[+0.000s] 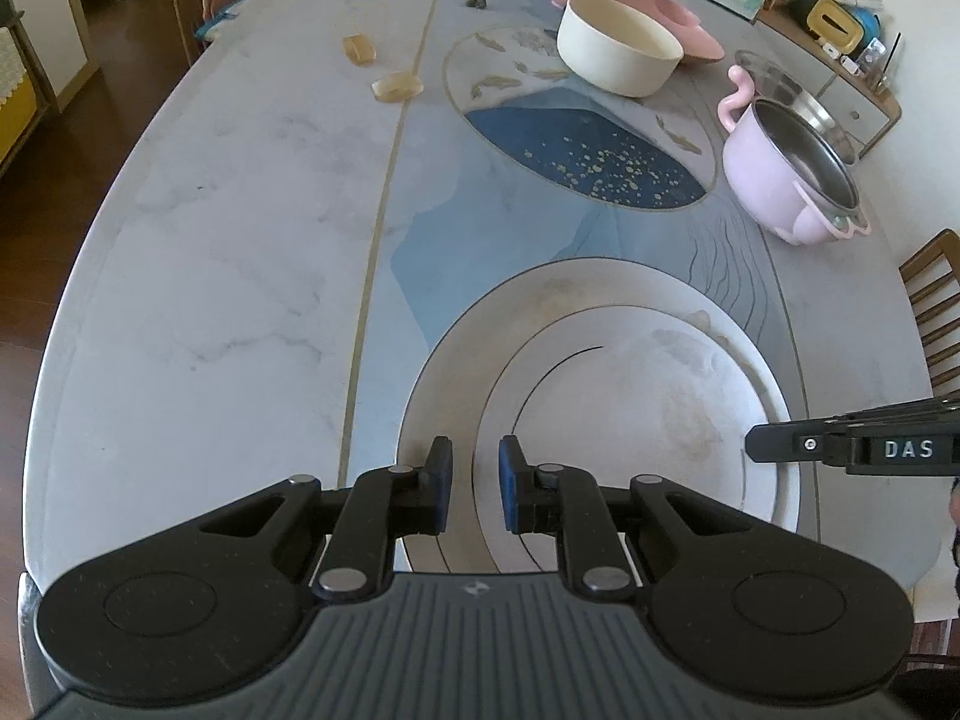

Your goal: Organize plates and bowls

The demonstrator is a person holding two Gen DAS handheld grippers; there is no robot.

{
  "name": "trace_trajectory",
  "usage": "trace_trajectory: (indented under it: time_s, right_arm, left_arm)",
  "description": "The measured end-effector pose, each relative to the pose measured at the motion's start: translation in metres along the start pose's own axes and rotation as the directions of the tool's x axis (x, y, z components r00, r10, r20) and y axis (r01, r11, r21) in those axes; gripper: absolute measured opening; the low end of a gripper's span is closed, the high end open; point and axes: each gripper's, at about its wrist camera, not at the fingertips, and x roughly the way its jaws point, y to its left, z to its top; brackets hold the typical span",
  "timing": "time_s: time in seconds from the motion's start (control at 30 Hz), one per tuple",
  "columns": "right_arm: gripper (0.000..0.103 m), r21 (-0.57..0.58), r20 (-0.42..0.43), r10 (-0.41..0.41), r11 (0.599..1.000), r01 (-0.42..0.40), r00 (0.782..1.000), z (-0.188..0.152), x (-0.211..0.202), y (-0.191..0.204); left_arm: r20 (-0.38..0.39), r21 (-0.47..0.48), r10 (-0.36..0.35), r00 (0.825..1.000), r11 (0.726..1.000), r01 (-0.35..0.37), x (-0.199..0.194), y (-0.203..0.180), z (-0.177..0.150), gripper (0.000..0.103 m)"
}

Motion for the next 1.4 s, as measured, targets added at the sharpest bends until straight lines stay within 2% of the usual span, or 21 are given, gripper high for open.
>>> trace_trajectory:
  time_s: [0.3,0.37,0.43,0.77,1.1,1.4]
  right_arm:
    - [0.009,-0.017,-0.001,-0.021,1.0,0.021,1.0,0.003,0.005,0.007]
    - [0.01,-0.019,0.007,-0.033,0.999,0.033,0.999,0.003,0.005,0.009]
    - [0.016,-0.022,0.014,-0.031,0.999,0.032,0.999,0.003,0.002,0.011]
    - [0.021,-0.046,0.06,-0.028,0.998,0.03,0.998,-0.001,-0.021,0.019]
    - [0.029,-0.097,0.175,-0.019,0.995,0.037,0.984,-0.018,-0.063,0.036]
    - [0.039,-0.11,0.285,-0.047,0.991,0.081,0.957,-0.036,-0.102,0.04]
  left_arm:
    - [0.018,0.027,-0.008,1.0,1.0,0.007,-0.002,-0.014,-0.005,0.016]
    - [0.019,0.025,-0.01,1.0,1.0,0.01,-0.002,-0.016,-0.005,0.016]
    - [0.021,0.025,-0.014,1.0,1.0,0.014,-0.002,-0.018,-0.006,0.016]
    - [0.061,0.068,-0.042,0.997,0.997,0.038,-0.018,-0.035,-0.006,0.016]
    - [0.15,0.13,-0.089,0.985,0.989,0.07,-0.057,-0.058,-0.009,0.016]
    - [0.231,0.183,-0.126,0.965,0.979,0.084,-0.086,-0.081,-0.01,0.016]
